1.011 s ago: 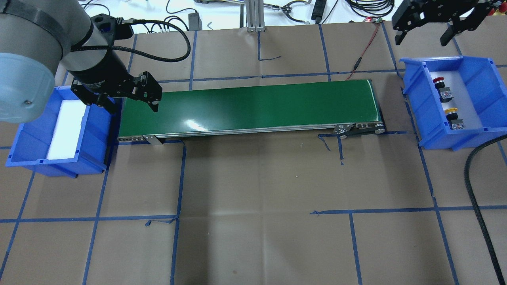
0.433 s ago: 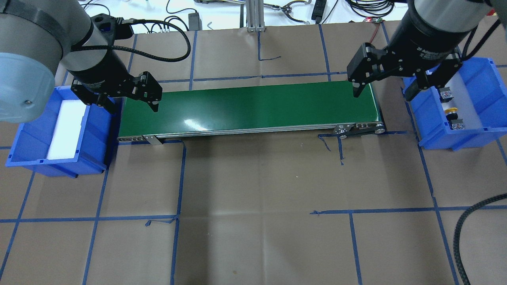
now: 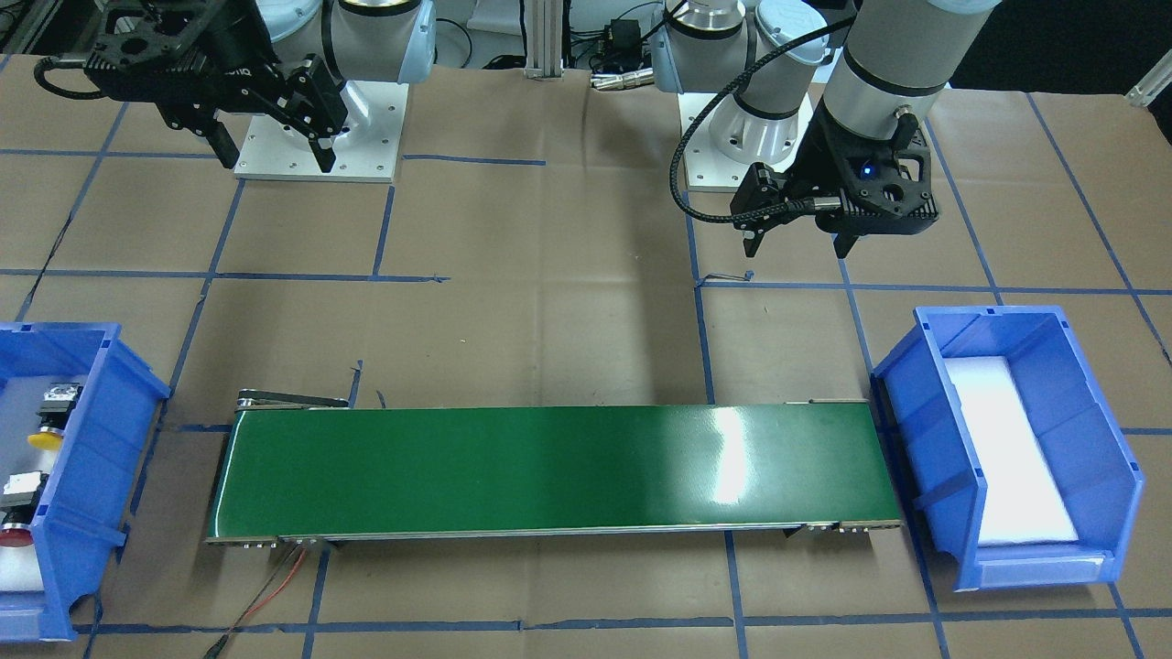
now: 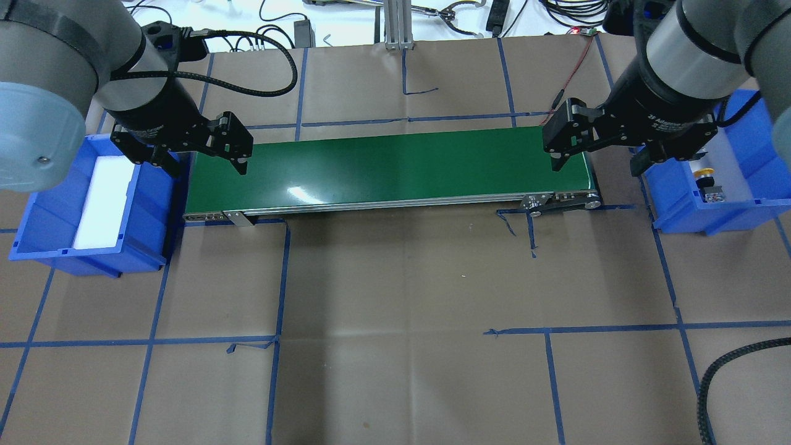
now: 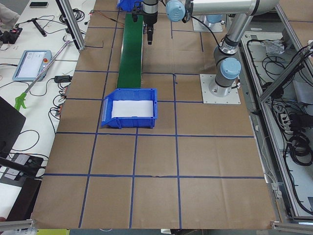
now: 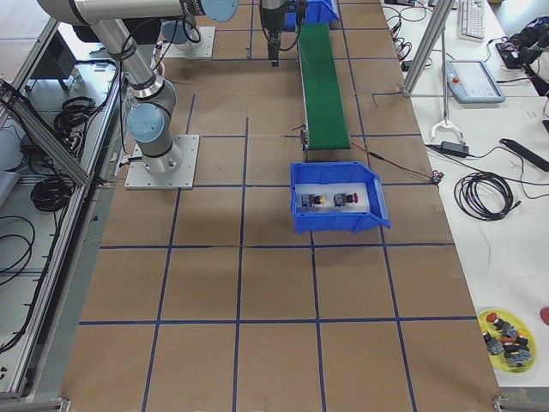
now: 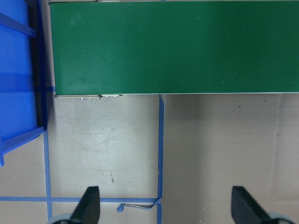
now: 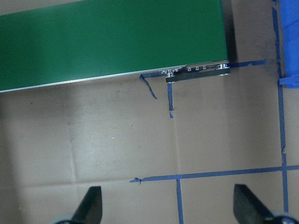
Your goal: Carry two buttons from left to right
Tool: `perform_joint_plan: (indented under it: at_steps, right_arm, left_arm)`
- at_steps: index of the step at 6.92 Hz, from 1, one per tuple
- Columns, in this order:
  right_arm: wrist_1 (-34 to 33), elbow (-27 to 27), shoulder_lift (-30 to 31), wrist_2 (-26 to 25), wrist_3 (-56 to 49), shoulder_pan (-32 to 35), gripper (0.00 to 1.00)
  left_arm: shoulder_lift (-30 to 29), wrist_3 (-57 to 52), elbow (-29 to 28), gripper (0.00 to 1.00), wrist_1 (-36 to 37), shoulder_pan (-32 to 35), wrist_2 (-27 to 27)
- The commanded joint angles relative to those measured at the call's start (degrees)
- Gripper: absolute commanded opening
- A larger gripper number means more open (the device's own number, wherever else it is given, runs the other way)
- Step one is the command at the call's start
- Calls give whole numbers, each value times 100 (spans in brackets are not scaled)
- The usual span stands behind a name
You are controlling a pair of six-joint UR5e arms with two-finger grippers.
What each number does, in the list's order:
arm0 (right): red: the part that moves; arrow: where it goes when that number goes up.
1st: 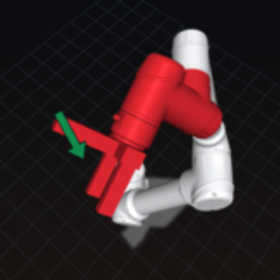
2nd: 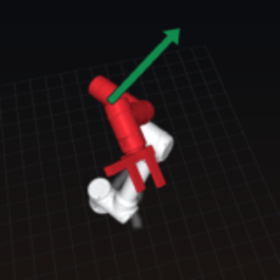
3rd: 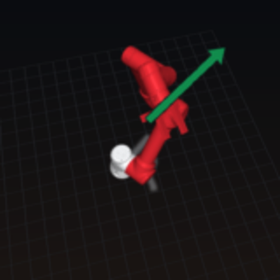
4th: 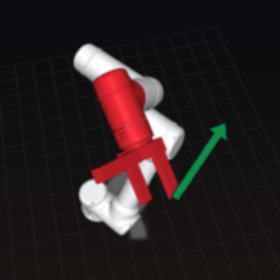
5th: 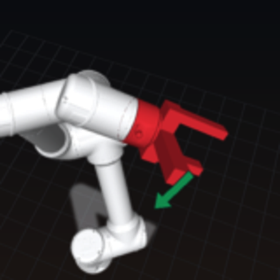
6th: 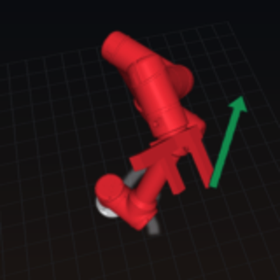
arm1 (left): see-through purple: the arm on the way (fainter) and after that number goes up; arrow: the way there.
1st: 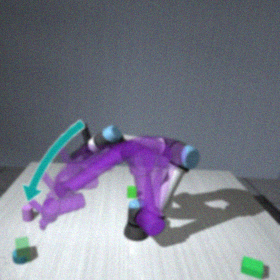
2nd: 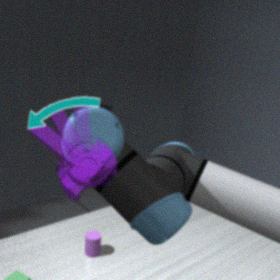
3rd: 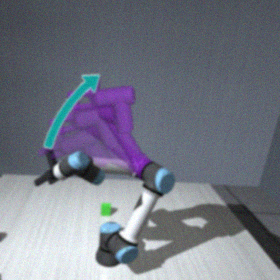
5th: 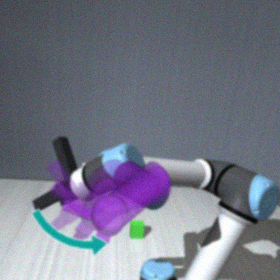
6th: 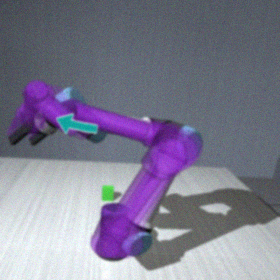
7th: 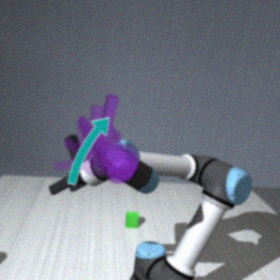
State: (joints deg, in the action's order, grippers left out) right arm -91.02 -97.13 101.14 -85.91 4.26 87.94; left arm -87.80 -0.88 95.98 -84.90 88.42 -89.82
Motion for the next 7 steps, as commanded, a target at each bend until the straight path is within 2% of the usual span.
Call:
perform_joint_plan:
  at_steps: [1,7]
  right_arm:
    - [-12,36,-24,4,-13,-84,100]
    - [-4,2,-235,-206,-13,-84,100]
  left_arm:
    - [0,0,0,100,0,0,0]
    - [-9,0,0,100,9,0,0]
